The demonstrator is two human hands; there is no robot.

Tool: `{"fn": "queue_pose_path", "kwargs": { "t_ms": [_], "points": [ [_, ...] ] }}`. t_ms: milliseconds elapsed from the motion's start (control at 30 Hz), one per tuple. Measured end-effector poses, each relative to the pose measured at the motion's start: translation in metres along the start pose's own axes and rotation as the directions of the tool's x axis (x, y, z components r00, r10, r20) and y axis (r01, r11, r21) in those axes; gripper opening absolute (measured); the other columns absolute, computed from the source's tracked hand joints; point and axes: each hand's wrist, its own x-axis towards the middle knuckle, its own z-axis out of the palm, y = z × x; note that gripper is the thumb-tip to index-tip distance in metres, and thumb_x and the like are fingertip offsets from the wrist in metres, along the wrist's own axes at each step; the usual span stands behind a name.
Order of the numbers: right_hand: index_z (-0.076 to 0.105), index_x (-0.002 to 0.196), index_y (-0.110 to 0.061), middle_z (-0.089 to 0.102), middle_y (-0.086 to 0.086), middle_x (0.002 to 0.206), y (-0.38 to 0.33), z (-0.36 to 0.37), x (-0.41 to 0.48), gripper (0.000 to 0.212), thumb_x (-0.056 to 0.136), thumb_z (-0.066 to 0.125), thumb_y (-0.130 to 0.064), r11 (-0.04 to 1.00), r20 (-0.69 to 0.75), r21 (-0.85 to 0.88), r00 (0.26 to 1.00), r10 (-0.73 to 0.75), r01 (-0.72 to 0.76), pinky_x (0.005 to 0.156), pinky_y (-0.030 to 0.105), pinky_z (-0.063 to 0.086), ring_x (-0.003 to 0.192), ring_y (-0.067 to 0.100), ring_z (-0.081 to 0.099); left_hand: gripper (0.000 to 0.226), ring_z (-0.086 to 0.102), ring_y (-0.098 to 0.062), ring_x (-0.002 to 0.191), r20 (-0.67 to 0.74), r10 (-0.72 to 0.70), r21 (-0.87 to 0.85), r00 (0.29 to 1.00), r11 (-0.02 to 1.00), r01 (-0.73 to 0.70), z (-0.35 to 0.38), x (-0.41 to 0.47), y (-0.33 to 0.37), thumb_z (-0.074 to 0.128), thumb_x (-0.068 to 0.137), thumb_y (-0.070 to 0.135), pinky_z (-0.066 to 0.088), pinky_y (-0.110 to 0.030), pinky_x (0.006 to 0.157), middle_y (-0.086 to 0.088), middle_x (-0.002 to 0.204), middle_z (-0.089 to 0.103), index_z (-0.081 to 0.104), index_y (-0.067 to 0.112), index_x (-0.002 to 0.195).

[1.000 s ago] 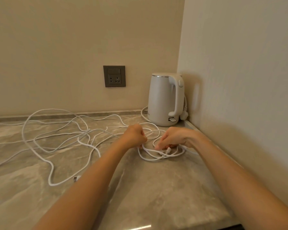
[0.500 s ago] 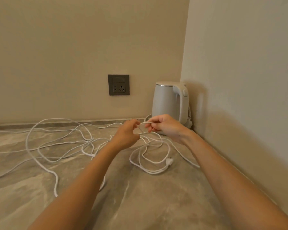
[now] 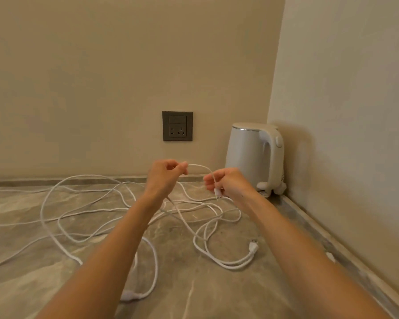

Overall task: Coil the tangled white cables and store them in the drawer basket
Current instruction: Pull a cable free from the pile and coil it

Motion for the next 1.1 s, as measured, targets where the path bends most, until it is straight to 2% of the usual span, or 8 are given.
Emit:
{"fn": "queue_pose_path", "kwargs": {
  "t_ms": [133,233,400,500,600,767,900,1100],
  "points": [
    [0.055,0.066,-0.003,0.054,0.007,0.051,-0.005,0.014,0.004,0.026,0.085,0.036,-0.001,0.946,0.117,0.296,0.988,0.102,-0.132,0.039,0.019,0.030,0.037,0.010,0.037,0.025,0.031,-0.009,0.046,-0.026,0.145,0.170,0.989,0.976,-0.138,-0.004,0.010,-0.002,0.061,0.088,0.026,0.026,-0.022,0.049,0.004,0.047,0.039,0.069,0.009,0.071],
    [0.053,0.054,-0.004,0.041,0.004,0.039,-0.002,0.016,0.010,0.057,0.092,0.026,-0.035,0.743,0.415,0.580,0.906,0.083,-0.334,0.032,0.014,0.017,0.027,0.009,0.025,0.026,0.032,-0.008,0.047,-0.036,0.201,0.213,0.979,0.959,-0.189,-0.004,0.016,-0.007,0.061,0.088,0.028,0.026,-0.022,0.049,0.004,0.047,0.040,0.068,0.010,0.070],
    [0.051,0.045,-0.010,0.034,-0.003,0.029,-0.001,0.031,0.015,0.080,0.089,0.016,-0.067,0.617,0.675,0.609,0.734,-0.073,-0.499,0.030,0.016,0.018,0.027,0.008,0.015,0.025,0.035,-0.007,0.047,-0.072,0.128,0.184,0.989,0.976,-0.113,0.000,0.025,-0.016,0.060,0.088,0.028,0.029,-0.024,0.050,0.005,0.048,0.042,0.064,0.012,0.068],
    [0.056,0.051,-0.004,0.045,0.003,0.033,-0.006,0.038,0.021,0.084,0.084,0.021,-0.073,0.543,0.783,0.601,0.566,-0.256,-0.587,0.035,0.019,0.022,0.032,0.011,0.019,0.024,0.033,-0.009,0.038,0.139,0.014,0.103,0.990,0.994,-0.028,0.007,0.024,-0.022,0.055,0.090,0.013,0.027,-0.021,0.041,0.002,0.045,0.042,0.061,0.005,0.068],
    [0.046,0.042,-0.009,0.035,-0.001,0.031,-0.012,0.033,0.030,0.084,0.083,0.018,-0.076,0.532,0.694,0.665,0.696,-0.182,-0.524,0.033,0.016,0.017,0.034,0.008,0.012,0.032,0.028,-0.004,0.031,0.439,-0.135,0.059,0.888,0.991,0.121,0.017,0.013,-0.028,0.042,0.093,0.003,0.023,-0.014,0.035,0.006,0.039,0.039,0.051,0.010,0.063],
    [0.045,0.049,-0.008,0.032,0.000,0.044,-0.009,0.009,0.041,0.077,0.082,0.027,-0.074,0.472,0.460,0.794,0.886,-0.054,-0.383,0.039,0.018,0.021,0.036,0.009,0.024,0.031,0.020,-0.003,0.039,0.766,-0.258,0.172,0.589,0.965,0.199,0.017,0.007,-0.024,0.037,0.100,0.020,0.017,-0.013,0.036,0.011,0.045,0.027,0.058,0.011,0.079],
    [0.047,0.063,-0.008,0.039,0.004,0.051,-0.005,0.007,0.043,0.066,0.083,0.032,-0.069,0.648,0.352,0.711,0.936,0.006,-0.272,0.048,0.022,0.025,0.045,0.013,0.028,0.032,0.021,-0.003,0.037,0.739,-0.221,0.202,0.636,0.974,0.104,0.010,0.010,-0.013,0.042,0.099,0.022,0.020,-0.013,0.037,0.013,0.040,0.027,0.057,0.012,0.073],
    [0.043,0.068,-0.012,0.042,0.005,0.058,-0.002,0.016,0.045,0.065,0.088,0.022,-0.069,0.949,0.225,0.263,0.968,0.112,-0.171,0.046,0.021,0.027,0.050,0.012,0.031,0.033,0.021,-0.006,0.035,0.517,-0.215,0.107,0.829,0.977,0.186,-0.010,0.023,-0.004,0.051,0.093,0.015,0.020,-0.014,0.035,0.009,0.039,0.026,0.051,0.012,0.060]
  ]
}}
